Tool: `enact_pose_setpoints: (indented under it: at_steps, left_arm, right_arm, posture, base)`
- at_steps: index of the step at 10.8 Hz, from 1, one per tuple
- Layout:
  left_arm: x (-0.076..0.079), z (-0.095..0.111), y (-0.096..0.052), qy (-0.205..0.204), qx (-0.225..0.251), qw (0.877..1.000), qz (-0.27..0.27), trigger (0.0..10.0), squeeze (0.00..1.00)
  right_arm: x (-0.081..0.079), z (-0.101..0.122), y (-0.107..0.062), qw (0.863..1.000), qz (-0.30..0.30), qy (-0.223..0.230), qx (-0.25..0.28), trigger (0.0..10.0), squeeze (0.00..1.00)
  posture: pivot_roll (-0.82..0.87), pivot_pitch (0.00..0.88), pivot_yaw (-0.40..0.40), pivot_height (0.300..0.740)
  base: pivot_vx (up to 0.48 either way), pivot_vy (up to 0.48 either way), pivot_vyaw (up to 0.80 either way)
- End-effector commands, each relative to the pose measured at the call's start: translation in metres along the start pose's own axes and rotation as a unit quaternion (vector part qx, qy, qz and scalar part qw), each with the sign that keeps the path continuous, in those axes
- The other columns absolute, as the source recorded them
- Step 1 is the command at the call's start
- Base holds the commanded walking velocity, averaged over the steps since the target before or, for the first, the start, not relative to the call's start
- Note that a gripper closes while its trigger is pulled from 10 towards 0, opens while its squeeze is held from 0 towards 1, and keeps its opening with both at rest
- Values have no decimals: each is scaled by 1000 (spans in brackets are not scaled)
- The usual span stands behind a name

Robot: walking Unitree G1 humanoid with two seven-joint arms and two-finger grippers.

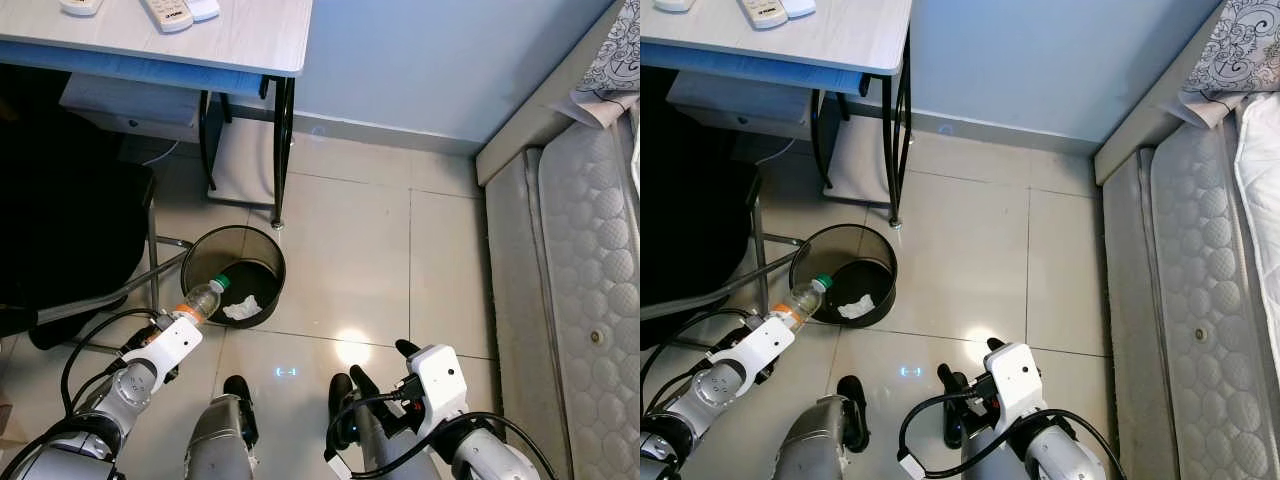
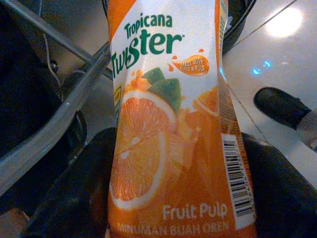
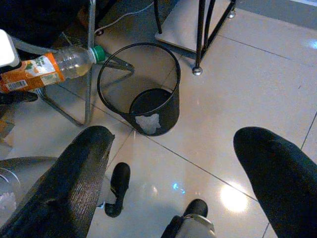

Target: Clean up the room

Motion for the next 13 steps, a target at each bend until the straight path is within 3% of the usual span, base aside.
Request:
enact_pose_setpoints:
  at_steps: [1,3,4,10,13]
  left_arm:
    - [15,-9,-3,9,-10,1000,-21,0,0]
    - [15,-8,-3,15,-8,1000,-21,0,0]
    - [0,9,1,-14,14,1000,16,10000,0]
    - [-11,16,4,-14,16,999,26,10000,0]
    - [-8,17,4,-19,14,999,22,10000,0]
  right_arm:
    - [0,-12,-4,1000,-2,6,-19,10000,0]
    - [0,-12,-4,1000,-1,5,-18,10000,0]
    - [-4,-23,-24,999,-10,20,-38,10000,0]
    - [-3,-23,-26,999,-12,19,-39,10000,0]
    - [-3,-23,-26,999,-10,18,-39,10000,0]
  posture:
    - [-169,397,-79,740]
    - [-169,397,-79,740]
    - [-197,402,-109,740]
    - [-202,393,-108,740]
    - [-203,399,-113,740]
  base:
    - [0,0,0]
    - [0,0,0]
    - [0,0,0]
    - [0,0,0]
    - [371,181,0]
Point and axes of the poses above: a point about 5 cm out from each wrist's last joint towards the gripper, its own y axis pointing out of the wrist towards the gripper, its own z axis along the axis of the wrist's last joint, x = y × z, the point moved 6 cm from there along y, pointing out of the wrist towards the gripper, and after that the axes turned 8 degrees about y, right-handed, at the moved point
